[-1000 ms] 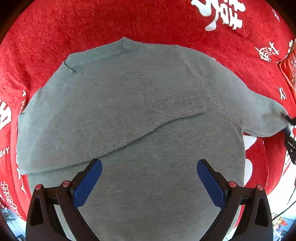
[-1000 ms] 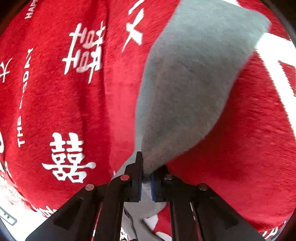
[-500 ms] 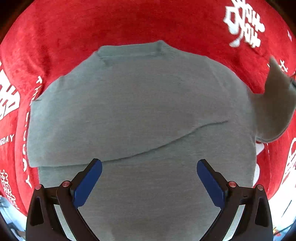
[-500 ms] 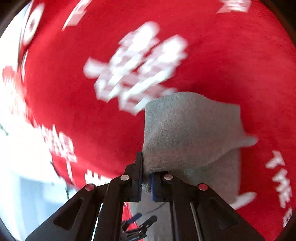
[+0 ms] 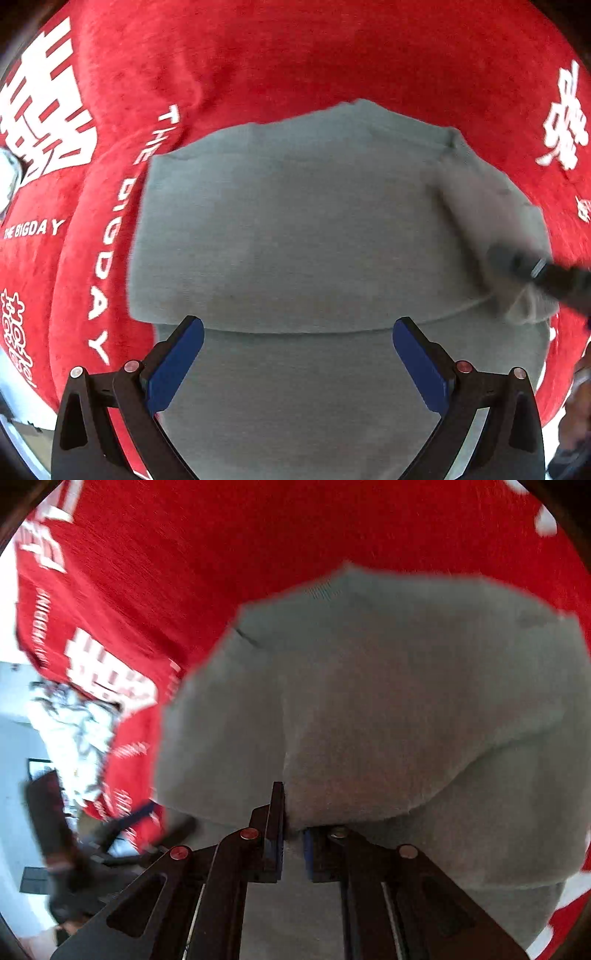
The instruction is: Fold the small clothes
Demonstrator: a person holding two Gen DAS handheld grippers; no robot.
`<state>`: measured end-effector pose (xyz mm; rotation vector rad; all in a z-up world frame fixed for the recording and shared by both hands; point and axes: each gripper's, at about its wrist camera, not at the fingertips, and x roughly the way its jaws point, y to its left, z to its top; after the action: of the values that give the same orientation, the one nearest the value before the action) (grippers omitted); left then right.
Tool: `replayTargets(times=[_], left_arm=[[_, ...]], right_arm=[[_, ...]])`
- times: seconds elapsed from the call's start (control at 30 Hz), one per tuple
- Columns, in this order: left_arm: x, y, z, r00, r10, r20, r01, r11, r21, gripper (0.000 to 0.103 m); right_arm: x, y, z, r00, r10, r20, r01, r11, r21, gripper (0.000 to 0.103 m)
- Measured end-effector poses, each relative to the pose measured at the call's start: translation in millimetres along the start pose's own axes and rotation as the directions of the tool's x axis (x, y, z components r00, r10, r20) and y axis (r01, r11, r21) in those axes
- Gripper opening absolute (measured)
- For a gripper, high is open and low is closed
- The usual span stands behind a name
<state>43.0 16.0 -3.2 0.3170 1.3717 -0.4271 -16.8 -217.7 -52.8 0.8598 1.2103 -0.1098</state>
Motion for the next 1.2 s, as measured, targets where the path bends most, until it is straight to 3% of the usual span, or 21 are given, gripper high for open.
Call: replayTargets(times=[0.03,0.13,0.2,0.23,0.27,0.3,0.43,0.53,0.57,0.63,0.7,0.73,0.77,0.8,0.9,1.0,1.1,1.2], left_arm=[[0,6,1,1.000,0.002,0.004,-0.002,1.000,-0.009,0.103],[2,19,5,1.000,-0.003,0.016,0.004,1.000,-0.030,0.103],[2,31,7,1.000,-0.021,0.022,0.022,0.998,-0.054,0.103],[3,38,7,0.999,-0.035,0.023,0.037,0.996,-0.076,0.103],[2,39,8,0.999,-0.044,0.024,0.046,0.995,-0.091,0.103],[5,45,10,0.998,-0.063,0.027,0.065,0.991,-0.116,0.103],[-1,63,13,0.982,-0.182,0.054,0.189,0.965,-0.183,0.103],[-5,70,17,0.943,-0.319,0.091,0.331,0.921,-0.205,0.103],[-4,73,19,0.925,-0.367,0.101,0.381,0.900,-0.210,0.103],[-1,76,21,0.904,-0.415,0.107,0.428,0.877,-0.219,0.103],[6,78,23,0.881,-0.462,0.102,0.473,0.847,-0.242,0.103],[9,78,24,0.877,-0.471,0.098,0.480,0.841,-0.250,0.103],[12,75,22,0.871,-0.484,0.088,0.489,0.832,-0.264,0.103],[15,74,21,0.869,-0.488,0.082,0.490,0.829,-0.270,0.103],[21,69,20,0.869,-0.490,0.066,0.488,0.828,-0.276,0.103],[25,66,18,0.868,-0.494,0.054,0.488,0.829,-0.272,0.103],[25,63,18,0.861,-0.506,0.052,0.500,0.822,-0.272,0.103],[25,62,17,0.850,-0.523,0.057,0.517,0.810,-0.276,0.103]], right_arm=[[-4,-2,-2,1.000,0.019,0.013,-0.019,0.999,0.031,0.018],[-28,-16,-9,0.992,0.001,0.128,-0.020,0.989,0.143,0.064],[-42,-30,-9,0.976,-0.005,0.217,-0.048,0.970,0.237,0.062],[-44,-37,-6,0.972,-0.005,0.235,-0.065,0.955,0.289,0.045],[-44,-39,-4,0.970,-0.013,0.244,-0.068,0.944,0.322,0.010],[-42,-35,2,0.968,-0.027,0.248,-0.054,0.948,0.315,0.007],[-29,29,18,0.970,-0.059,0.236,0.052,0.998,0.033,0.006],[4,84,8,0.981,-0.094,0.169,0.128,0.970,-0.205,0.007],[16,96,3,0.984,-0.109,0.141,0.143,0.955,-0.260,0.007],[41,114,-7,0.988,-0.135,0.073,0.152,0.930,-0.334,0.010],[58,119,-17,0.986,-0.168,0.006,0.158,0.916,-0.368,0.017],[62,119,-23,0.985,-0.174,-0.016,0.155,0.915,-0.373,0.034],[61,119,-28,0.986,-0.163,-0.024,0.143,0.919,-0.369,0.053],[57,117,-34,0.989,-0.148,-0.019,0.131,0.924,-0.360,0.059],[39,94,-45,0.992,-0.121,-0.018,0.111,0.951,-0.290,0.060],[6,42,-58,0.992,-0.122,-0.014,0.119,0.982,-0.147,0.060],[-26,-10,-68,0.990,-0.138,0.019,0.138,0.990,0.011,0.060],[-56,-56,-82,0.992,-0.109,0.069,0.093,0.976,0.199,0.060]])
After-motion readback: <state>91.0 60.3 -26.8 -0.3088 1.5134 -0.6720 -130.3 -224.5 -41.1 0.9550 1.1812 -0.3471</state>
